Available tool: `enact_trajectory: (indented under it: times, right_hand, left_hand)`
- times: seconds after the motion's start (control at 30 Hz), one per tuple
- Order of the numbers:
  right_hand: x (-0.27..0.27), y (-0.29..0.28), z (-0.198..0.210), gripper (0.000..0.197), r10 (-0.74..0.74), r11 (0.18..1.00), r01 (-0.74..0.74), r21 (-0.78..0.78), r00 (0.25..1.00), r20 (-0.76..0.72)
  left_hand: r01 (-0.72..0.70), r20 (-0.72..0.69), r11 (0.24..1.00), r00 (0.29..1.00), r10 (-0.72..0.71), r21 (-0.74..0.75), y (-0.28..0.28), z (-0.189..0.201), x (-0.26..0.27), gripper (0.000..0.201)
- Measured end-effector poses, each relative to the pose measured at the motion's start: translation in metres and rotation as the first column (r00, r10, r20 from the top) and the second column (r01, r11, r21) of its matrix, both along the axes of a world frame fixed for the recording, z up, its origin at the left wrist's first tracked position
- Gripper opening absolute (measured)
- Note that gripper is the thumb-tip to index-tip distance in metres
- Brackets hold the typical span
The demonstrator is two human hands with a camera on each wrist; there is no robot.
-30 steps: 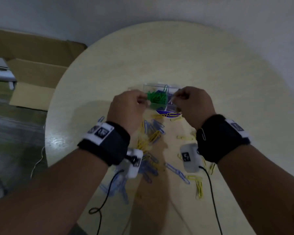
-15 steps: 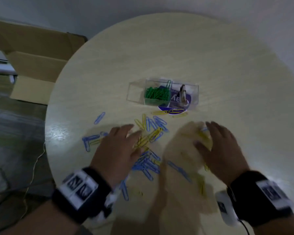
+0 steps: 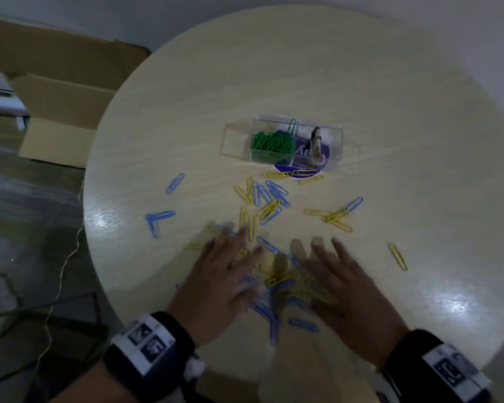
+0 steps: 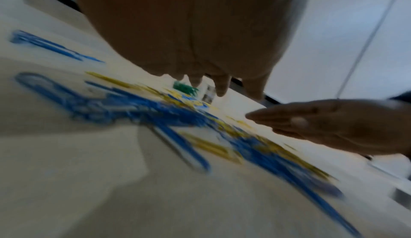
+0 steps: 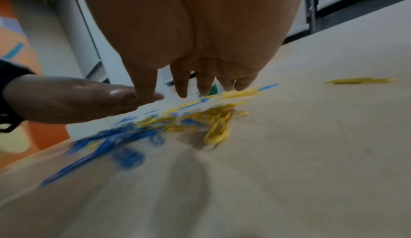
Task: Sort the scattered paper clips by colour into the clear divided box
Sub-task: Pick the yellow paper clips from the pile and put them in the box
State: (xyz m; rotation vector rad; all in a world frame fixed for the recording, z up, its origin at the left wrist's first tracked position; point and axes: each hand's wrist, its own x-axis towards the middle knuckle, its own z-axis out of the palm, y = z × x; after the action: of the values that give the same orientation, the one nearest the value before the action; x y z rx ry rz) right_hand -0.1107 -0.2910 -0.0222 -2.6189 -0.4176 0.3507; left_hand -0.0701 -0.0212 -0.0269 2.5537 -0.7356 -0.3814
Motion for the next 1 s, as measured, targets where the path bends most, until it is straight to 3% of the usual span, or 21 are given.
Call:
enact_trajectory:
  times: [0.1, 0.2, 0.33, 0.4, 0.63, 0.83, 1.0]
  right_hand:
    - [0.038, -0.026, -0.001, 0.039, -0.202, 0.979, 0.198, 0.038, 0.957, 0.208]
    - [0.079, -0.046, -0.006, 0.032, -0.333, 0.942, 0.335, 0.034, 0.911, 0.245]
    - [0.106, -0.046, -0.017, 0.029, -0.299, 0.948, 0.314, -0.047, 0.934, 0.195]
    - [0.113, -0.046, -0.019, 0.026, -0.329, 0.941, 0.339, -0.021, 0.926, 0.186]
    - [0.13, -0.056, -0.021, 0.016, -0.56, 0.829, 0.559, 0.022, 0.826, 0.064]
    - [0.127, -0.064, -0.017, 0.017, -0.621, 0.777, 0.624, 0.09, 0.782, -0.058]
    - [0.119, -0.07, -0.012, 0.013, -0.658, 0.75, 0.661, 0.035, 0.75, -0.069]
  left_hand:
    - [-0.186, 0.188, 0.981, 0.963, 0.193, -0.056, 0.018, 0.002, 0.041, 0.043]
    - [-0.187, 0.292, 0.982, 0.939, 0.179, -0.003, 0.019, 0.007, 0.082, 0.042]
    - [0.004, 0.251, 0.992, 0.967, -0.035, 0.127, -0.002, -0.005, 0.112, 0.052]
    - [0.017, 0.226, 0.981, 0.972, -0.061, 0.192, -0.008, -0.009, 0.119, 0.057]
    - [-0.083, 0.209, 0.991, 0.976, 0.06, 0.103, 0.003, -0.011, 0.121, 0.041]
    - [-0.155, 0.178, 0.987, 0.971, 0.161, -0.046, 0.017, -0.008, 0.122, 0.035]
    - [0.099, 0.298, 0.988, 0.946, -0.129, 0.115, 0.033, -0.014, 0.136, 0.052]
